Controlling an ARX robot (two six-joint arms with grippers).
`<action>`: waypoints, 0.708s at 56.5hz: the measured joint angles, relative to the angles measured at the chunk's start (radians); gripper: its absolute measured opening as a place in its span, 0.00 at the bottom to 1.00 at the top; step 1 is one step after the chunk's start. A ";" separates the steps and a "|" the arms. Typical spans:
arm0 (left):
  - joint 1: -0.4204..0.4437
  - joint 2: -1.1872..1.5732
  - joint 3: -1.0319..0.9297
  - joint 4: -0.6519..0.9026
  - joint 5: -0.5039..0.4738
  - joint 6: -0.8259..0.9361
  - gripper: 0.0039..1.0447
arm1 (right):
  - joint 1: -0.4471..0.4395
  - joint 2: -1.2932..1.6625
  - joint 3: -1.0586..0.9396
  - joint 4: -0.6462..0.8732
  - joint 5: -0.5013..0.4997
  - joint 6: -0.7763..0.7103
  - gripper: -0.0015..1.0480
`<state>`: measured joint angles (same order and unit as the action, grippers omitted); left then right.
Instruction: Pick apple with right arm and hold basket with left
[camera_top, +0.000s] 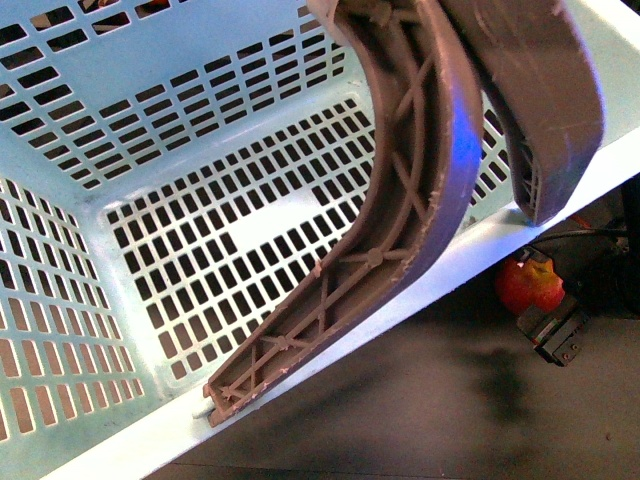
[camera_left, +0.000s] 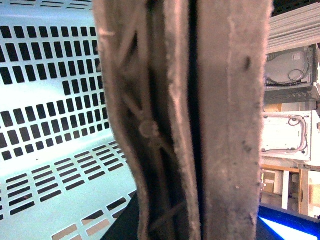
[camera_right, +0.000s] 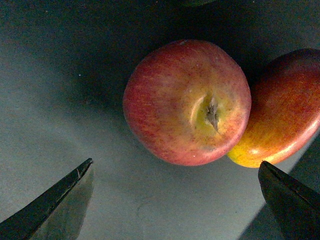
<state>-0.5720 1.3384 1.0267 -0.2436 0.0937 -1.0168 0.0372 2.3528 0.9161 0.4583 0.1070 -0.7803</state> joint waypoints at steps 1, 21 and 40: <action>0.000 0.000 0.000 0.000 0.000 0.000 0.15 | 0.000 0.002 0.005 -0.004 -0.002 0.001 0.92; 0.000 0.000 0.000 0.000 0.000 0.000 0.15 | -0.003 0.070 0.119 -0.073 -0.019 0.013 0.92; 0.000 0.000 0.000 0.000 0.000 0.000 0.15 | -0.009 0.130 0.168 -0.085 -0.015 0.044 0.91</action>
<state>-0.5720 1.3384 1.0267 -0.2436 0.0933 -1.0168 0.0284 2.4825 1.0843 0.3733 0.0921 -0.7361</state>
